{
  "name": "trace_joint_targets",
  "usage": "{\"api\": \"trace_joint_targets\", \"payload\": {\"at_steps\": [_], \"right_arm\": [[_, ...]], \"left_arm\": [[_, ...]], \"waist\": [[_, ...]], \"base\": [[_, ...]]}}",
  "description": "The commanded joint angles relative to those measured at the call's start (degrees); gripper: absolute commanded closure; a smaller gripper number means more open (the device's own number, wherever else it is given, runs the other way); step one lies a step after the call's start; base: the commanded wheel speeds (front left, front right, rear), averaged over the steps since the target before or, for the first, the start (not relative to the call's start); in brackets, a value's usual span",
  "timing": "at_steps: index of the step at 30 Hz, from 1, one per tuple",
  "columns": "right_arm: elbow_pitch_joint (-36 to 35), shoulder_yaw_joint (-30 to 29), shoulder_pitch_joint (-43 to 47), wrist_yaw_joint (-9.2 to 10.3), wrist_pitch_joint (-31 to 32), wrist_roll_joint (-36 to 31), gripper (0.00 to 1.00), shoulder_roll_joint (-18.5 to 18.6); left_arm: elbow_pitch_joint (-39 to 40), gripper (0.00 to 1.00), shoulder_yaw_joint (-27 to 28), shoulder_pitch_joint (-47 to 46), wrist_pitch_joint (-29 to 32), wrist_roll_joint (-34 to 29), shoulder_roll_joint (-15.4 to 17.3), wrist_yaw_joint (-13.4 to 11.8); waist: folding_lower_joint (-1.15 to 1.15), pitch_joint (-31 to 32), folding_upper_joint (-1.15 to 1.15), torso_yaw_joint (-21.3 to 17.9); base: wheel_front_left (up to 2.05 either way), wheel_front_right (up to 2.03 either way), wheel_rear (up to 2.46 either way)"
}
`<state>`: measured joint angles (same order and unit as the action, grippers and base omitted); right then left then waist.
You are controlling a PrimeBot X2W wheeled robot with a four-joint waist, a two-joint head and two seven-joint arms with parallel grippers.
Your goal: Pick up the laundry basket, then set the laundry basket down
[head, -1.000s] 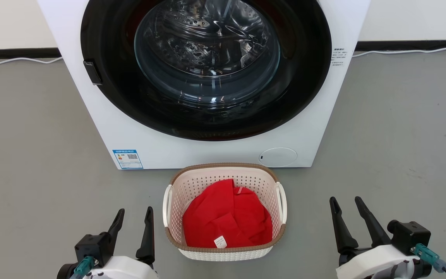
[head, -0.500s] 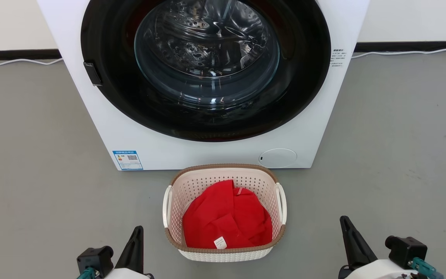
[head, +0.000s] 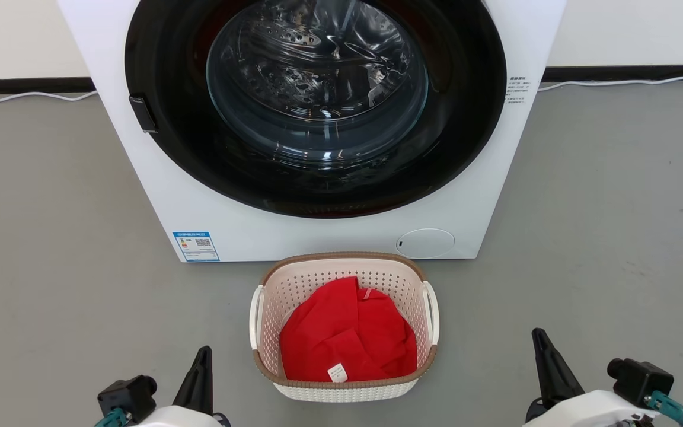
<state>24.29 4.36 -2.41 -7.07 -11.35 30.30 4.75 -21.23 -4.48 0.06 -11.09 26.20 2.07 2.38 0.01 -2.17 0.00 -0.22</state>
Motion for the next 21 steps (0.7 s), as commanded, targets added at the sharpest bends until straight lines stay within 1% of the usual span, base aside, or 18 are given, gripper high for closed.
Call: {"api": "trace_joint_targets", "payload": {"at_steps": [1, 21], "right_arm": [[-1.76, -0.27, -1.75, -0.07, 0.27, 1.22, 1.0, 0.15], [-3.37, -2.28, -2.14, -0.13, 3.6, 12.73, 1.0, -0.22]], "left_arm": [[1.74, 1.0, 0.73, -1.92, 0.24, 1.52, 0.27, 0.5], [2.77, 1.0, 2.67, -2.74, 3.53, 13.75, 0.37, 1.38]], "waist": [[-0.01, 0.01, 0.0, 0.0], [-0.01, 0.39, 0.0, 0.04]], "base": [[0.0, 0.0, 0.0], [0.0, 0.0, 0.0]]}}
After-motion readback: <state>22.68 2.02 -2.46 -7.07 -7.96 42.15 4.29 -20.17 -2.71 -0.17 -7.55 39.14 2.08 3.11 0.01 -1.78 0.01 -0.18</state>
